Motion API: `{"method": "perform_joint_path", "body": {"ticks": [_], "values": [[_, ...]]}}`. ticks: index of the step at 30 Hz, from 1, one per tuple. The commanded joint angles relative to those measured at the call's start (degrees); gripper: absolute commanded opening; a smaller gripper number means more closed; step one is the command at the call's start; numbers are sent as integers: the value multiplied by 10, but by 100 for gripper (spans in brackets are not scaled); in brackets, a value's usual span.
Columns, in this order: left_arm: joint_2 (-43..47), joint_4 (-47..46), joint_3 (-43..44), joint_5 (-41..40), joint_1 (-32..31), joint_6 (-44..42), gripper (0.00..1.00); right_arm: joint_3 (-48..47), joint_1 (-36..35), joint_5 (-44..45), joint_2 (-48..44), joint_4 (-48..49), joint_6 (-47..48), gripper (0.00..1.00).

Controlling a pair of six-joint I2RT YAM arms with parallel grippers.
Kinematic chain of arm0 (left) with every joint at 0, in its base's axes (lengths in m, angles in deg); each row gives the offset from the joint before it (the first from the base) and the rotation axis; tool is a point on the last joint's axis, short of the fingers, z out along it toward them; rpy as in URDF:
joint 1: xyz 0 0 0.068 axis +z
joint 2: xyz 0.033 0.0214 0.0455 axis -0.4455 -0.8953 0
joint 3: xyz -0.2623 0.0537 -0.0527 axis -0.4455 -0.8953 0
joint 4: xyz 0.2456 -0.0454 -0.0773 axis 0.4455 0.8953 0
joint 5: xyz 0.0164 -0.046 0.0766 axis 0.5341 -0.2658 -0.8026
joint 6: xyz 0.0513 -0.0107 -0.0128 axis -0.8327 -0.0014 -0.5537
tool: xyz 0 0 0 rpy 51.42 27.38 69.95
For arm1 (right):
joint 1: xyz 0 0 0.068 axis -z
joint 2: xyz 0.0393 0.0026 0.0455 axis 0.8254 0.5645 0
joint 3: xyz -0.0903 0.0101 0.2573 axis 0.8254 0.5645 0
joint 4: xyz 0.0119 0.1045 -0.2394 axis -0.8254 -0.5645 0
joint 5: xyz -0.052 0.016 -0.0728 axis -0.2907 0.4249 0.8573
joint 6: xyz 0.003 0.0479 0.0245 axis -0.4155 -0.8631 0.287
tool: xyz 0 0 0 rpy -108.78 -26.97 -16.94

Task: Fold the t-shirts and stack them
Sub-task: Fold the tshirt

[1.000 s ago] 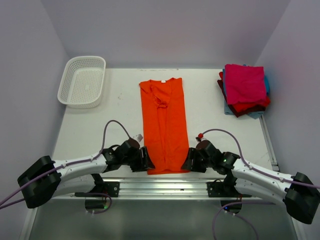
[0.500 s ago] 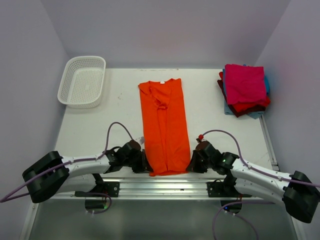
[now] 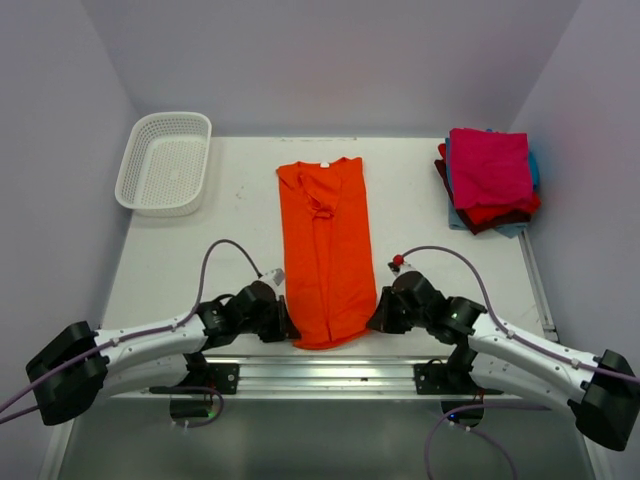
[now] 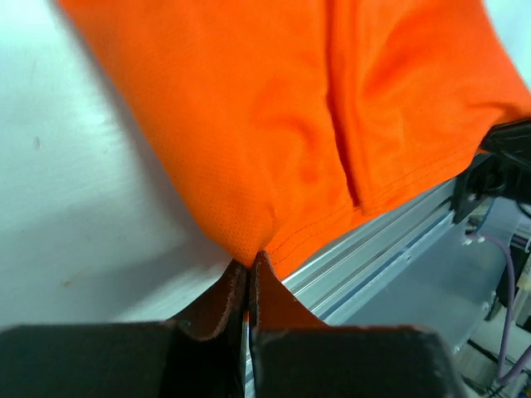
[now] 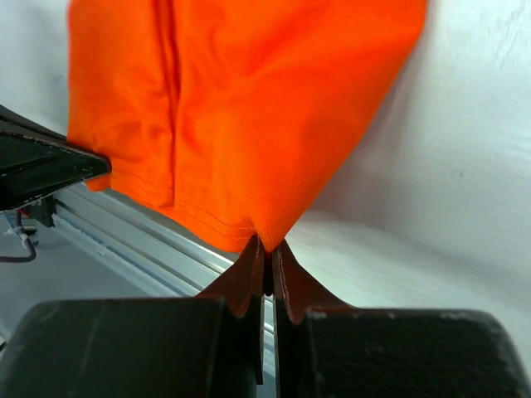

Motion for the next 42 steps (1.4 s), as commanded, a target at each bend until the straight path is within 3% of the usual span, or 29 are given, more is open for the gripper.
{"method": "perform_joint_path", "body": {"ticks": [1,13,17,18,26,42], "values": [[39,24,46,-74,-2,-34,0,-55,1,43,5,-13,46,0],[37,21,120,-240,16,-115,3,-158,30,181,97,-10,140,0],[17,-54,91,-224,56,-156,1,-172,77,185,141,37,170,0],[8,-109,85,-197,82,-164,1,-177,83,184,152,46,174,0],[-146,-258,103,-171,141,-234,0,-209,117,181,282,159,213,0],[-235,-298,180,-91,239,-282,0,-293,147,194,356,176,257,0]]}}
